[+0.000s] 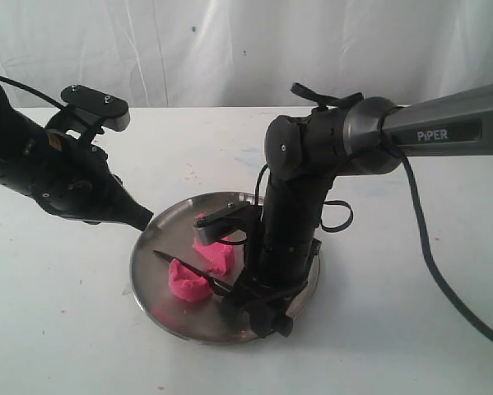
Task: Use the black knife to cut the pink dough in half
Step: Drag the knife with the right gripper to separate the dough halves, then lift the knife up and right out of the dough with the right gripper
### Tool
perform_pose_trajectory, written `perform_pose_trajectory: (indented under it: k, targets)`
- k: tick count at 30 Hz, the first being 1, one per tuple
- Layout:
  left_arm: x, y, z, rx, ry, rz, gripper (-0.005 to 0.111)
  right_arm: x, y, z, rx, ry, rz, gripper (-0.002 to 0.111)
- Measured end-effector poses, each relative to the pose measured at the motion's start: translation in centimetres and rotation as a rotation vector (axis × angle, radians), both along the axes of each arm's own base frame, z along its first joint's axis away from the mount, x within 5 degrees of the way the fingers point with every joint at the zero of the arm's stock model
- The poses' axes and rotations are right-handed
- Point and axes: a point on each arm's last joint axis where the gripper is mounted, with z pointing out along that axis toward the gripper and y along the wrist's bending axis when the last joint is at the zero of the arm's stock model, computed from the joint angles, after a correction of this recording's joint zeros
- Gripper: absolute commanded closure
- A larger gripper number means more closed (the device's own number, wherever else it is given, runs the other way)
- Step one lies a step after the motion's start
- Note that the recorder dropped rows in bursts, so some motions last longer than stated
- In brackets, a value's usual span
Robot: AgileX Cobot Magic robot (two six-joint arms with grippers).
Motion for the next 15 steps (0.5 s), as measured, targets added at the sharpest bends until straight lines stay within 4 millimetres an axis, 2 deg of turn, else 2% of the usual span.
perform_pose_trajectory:
  k: [15]
  targets:
    - [0.0,0.0,0.0,-0.001,-0.002,0.0,0.107,1.1,-1.3,-0.3,-0.163,-0.121,-0.071,0.108]
